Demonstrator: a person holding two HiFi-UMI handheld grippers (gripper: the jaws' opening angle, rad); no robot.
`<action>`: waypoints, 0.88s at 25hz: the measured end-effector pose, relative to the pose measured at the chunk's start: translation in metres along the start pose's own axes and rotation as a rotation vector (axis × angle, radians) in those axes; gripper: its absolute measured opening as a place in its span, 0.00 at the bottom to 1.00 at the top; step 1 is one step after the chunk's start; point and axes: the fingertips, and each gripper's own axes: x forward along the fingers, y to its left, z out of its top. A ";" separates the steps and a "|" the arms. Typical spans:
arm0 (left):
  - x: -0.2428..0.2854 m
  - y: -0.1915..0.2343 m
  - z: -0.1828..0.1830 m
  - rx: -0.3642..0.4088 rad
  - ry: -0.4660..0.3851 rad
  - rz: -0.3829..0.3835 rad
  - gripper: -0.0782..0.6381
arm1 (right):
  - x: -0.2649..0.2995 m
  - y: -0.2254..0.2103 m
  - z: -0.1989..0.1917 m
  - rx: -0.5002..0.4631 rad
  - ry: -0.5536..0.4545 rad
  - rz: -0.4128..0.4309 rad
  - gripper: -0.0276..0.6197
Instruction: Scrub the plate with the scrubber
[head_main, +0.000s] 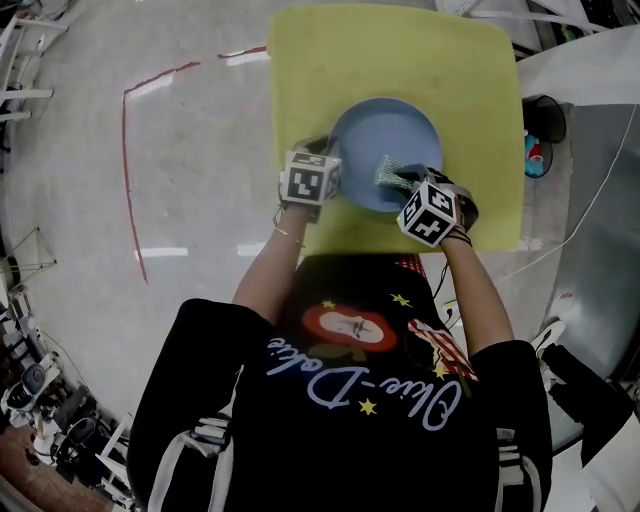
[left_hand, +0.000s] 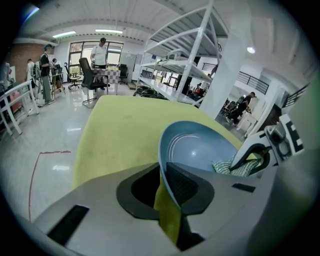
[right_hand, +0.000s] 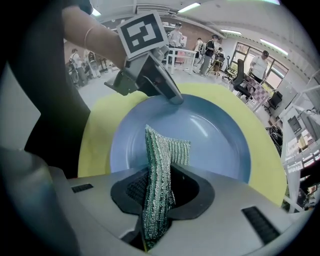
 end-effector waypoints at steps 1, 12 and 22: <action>0.000 0.000 0.000 -0.001 -0.002 0.002 0.16 | 0.000 0.004 0.001 0.007 -0.002 0.006 0.14; 0.002 0.001 0.000 -0.017 -0.006 -0.001 0.16 | 0.004 0.036 0.019 0.100 -0.031 0.095 0.14; -0.004 0.004 0.005 -0.028 -0.073 -0.083 0.21 | -0.008 0.033 0.050 0.219 -0.196 0.053 0.14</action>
